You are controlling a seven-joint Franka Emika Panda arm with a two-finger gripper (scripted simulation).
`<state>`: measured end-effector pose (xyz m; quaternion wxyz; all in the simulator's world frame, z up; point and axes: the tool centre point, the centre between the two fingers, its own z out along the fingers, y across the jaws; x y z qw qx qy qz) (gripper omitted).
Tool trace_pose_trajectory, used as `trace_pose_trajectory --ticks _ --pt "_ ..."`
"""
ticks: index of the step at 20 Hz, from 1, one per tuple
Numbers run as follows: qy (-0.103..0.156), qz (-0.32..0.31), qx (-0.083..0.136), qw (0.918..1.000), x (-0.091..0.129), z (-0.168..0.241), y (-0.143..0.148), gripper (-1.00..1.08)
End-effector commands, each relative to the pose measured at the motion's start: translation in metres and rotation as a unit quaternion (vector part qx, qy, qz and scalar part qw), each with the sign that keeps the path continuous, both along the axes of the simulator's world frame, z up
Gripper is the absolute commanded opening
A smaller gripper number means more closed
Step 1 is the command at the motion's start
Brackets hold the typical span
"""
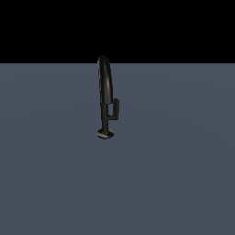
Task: Turn on the faucet by rotating a designated handle.
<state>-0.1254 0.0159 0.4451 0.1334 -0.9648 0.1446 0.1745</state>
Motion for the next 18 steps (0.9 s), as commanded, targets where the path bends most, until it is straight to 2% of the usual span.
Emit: trace_pose_trajectory --ticks 1,10,18 --pt "0.02 -0.017 0.016 0.9995 0.014 -0.008 0.0 -1.0" --pt "0.092 -0.08 0.075 0.9897 0.062 -0.041 -0.003 -1.0" --pt "0.159 -0.137 0.13 0.9691 0.102 -0.078 -0.007 -1.0"
